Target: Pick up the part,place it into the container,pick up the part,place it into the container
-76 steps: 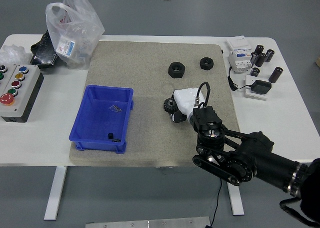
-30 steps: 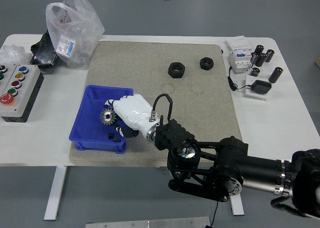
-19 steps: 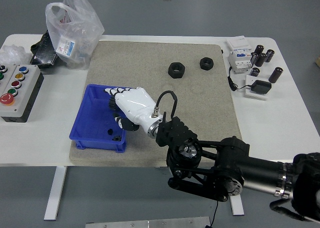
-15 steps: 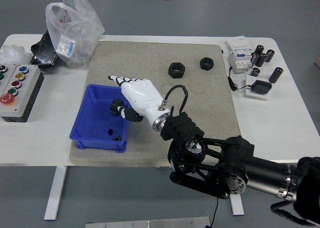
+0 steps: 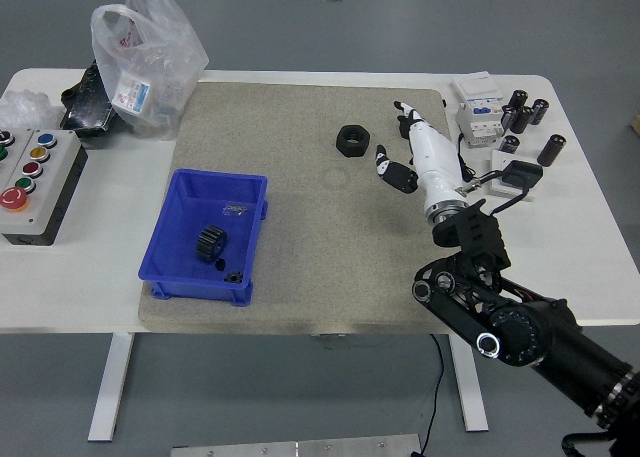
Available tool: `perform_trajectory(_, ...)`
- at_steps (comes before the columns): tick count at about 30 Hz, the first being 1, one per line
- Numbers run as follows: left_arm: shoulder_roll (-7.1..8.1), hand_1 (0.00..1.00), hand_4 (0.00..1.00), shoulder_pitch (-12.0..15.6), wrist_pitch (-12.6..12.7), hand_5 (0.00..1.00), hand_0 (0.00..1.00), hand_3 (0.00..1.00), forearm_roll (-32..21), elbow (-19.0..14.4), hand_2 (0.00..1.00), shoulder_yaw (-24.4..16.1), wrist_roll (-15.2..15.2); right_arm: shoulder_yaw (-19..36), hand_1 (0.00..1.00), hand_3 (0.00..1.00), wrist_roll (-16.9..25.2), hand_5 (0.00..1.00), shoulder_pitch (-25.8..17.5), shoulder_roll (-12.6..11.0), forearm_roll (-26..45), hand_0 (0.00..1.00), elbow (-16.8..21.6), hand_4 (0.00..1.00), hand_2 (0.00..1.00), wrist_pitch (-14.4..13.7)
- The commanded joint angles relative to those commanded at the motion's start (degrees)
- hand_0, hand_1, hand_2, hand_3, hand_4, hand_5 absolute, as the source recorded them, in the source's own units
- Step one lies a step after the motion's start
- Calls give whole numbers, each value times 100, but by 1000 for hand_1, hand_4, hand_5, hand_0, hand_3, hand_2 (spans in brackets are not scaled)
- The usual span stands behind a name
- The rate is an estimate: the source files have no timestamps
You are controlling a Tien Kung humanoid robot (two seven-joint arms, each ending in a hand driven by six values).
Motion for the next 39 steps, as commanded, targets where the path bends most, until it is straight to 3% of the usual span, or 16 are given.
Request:
perform_trajectory(4,-5,608,515,13,0,386,616,605,54,0,604,-40,-4,547,788,987,526,177,-417,56,443,465,173,656,883,-52)
perform_trajectory(5,-8,609,514,13,-1,377,616,604,59,0,603,-42,-7,656,885,996,674,196,-517,63,573,695,231,745,952,-69)
perform_trajectory(10,-15,609,514,28,-8,377,616,604,63,0,603,-9,-16,851,885,996,1691,196,-1030,148,1539,695,406,745,952,-173)
perform_trajectory(11,-14,608,516,33,-9,373,616,604,66,0,602,-5,-16,808,889,957,1897,168,-1103,167,1745,853,438,726,902,-172)
perform_trajectory(16,-4,608,516,62,-5,373,616,604,78,0,602,-11,-35,501,889,957,2999,168,-1524,109,2849,853,745,726,902,71)
perform_trajectory(17,-3,608,518,65,-4,370,616,604,75,0,601,-13,-39,443,833,863,3206,245,-1617,67,3055,856,823,766,838,118)
perform_trajectory(21,-9,608,518,85,6,370,616,604,69,0,601,-39,-43,275,833,863,4057,245,-2028,-128,3933,856,1143,766,838,211)
perform_trajectory(25,-15,608,519,110,17,364,616,604,118,0,602,-104,-25,165,824,836,4715,220,-2307,-144,4716,840,1195,734,816,249)
perform_trajectory(29,-25,608,523,92,19,363,616,604,114,0,601,-99,-43,40,829,829,5180,209,-2335,-123,5324,839,1146,718,814,258)
perform_trajectory(39,-46,608,525,56,19,361,616,605,90,0,602,-69,-70,-44,833,827,5200,217,-2172,-221,5610,840,1104,736,815,175)
